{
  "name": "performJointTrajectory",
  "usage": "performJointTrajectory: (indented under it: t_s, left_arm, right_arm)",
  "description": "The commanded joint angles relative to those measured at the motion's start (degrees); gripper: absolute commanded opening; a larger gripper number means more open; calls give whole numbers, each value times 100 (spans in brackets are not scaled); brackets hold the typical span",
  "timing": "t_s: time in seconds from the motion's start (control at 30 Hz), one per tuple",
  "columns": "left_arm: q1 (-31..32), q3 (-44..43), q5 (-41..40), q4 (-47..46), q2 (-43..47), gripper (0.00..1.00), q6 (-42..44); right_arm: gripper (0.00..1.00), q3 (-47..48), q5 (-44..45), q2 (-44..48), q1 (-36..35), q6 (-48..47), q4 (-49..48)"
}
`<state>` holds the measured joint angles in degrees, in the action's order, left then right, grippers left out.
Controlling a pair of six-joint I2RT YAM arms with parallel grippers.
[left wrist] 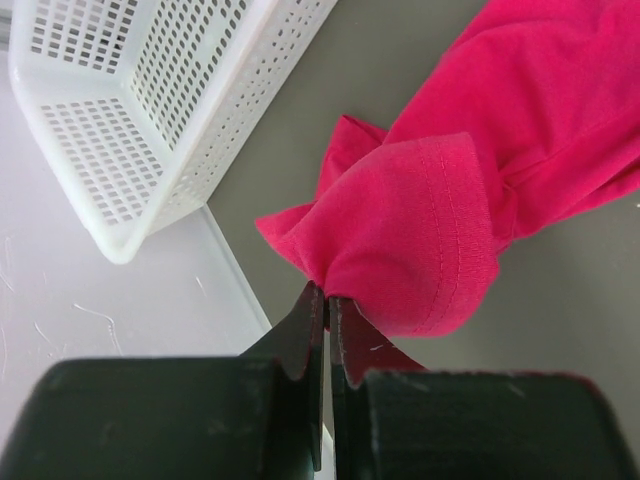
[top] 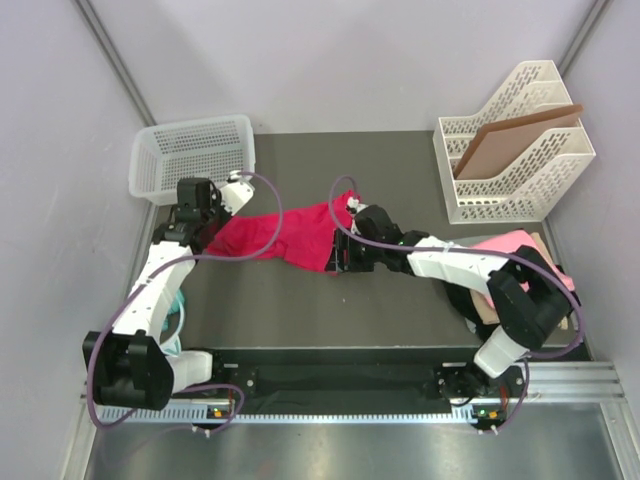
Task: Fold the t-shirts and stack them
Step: Flatten out the tshirt
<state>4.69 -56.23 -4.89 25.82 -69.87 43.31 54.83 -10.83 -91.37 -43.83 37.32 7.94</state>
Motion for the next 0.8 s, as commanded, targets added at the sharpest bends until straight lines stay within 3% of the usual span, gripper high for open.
performJointTrajectory:
  t_s: [0.0,0.77]
  left_arm:
    - [-12,129,128,-227,201,0,72]
    - [-12,270,93,-253,219,0,134]
  right_arm:
    - [58,361,-139,-354,-73,117,-346]
    - [54,415,-165,-1023,-37,82,-469]
